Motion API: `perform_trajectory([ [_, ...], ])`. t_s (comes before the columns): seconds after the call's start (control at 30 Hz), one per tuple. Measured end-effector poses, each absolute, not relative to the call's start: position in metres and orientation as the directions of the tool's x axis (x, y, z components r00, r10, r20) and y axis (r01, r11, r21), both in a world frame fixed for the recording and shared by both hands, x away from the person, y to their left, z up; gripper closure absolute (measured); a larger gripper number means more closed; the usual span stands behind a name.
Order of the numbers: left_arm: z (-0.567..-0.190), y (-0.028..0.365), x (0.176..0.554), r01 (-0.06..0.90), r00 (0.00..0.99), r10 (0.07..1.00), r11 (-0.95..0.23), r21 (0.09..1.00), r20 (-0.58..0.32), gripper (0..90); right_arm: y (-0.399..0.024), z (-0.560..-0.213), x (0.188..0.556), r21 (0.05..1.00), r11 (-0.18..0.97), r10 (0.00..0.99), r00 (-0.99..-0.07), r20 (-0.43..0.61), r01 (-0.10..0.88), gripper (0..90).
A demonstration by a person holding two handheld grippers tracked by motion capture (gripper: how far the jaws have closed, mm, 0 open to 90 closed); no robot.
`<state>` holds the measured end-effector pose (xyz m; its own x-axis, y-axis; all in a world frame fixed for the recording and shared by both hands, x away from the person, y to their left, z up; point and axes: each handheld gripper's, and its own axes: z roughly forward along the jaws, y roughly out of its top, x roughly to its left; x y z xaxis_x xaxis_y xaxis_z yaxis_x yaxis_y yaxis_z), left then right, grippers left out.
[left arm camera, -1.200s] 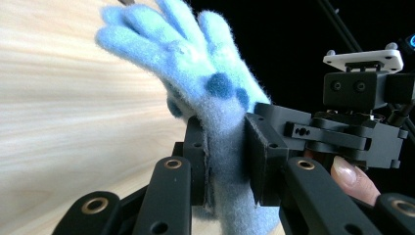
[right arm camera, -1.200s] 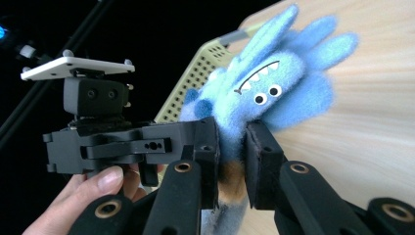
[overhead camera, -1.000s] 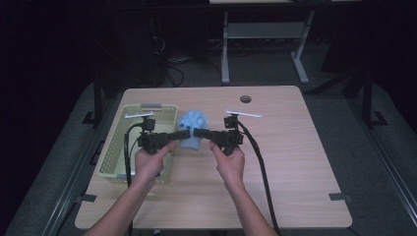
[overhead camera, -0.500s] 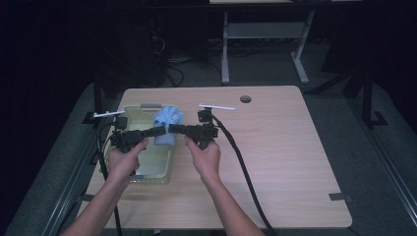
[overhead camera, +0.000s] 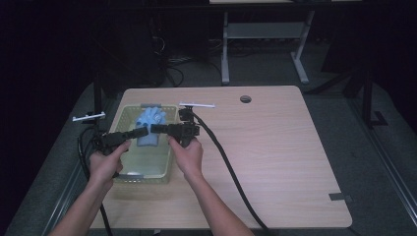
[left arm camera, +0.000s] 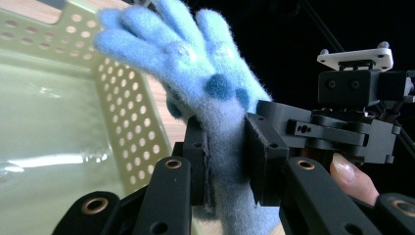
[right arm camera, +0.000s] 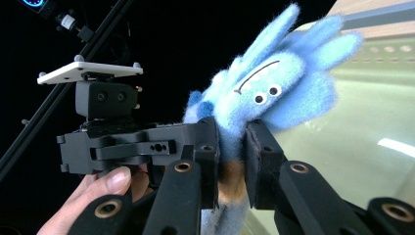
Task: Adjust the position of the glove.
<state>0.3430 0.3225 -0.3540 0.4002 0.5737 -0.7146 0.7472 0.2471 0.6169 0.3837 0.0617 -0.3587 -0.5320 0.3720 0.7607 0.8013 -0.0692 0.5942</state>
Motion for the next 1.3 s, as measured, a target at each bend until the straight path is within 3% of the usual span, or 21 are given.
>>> perform_trajectory([
  [0.33,-0.359,0.344,0.342,0.752,0.38,0.578,0.261,0.605,-0.722,72.0,0.082,-0.367,0.389,0.572,-0.061,0.336,-0.523,0.783,0.818,77.2],
  [1.3,-0.401,0.367,0.35,0.819,0.266,0.619,0.259,0.512,-0.739,72.1,0.115,-0.411,0.403,0.506,0.02,0.386,-0.474,0.792,0.862,77.2],
])
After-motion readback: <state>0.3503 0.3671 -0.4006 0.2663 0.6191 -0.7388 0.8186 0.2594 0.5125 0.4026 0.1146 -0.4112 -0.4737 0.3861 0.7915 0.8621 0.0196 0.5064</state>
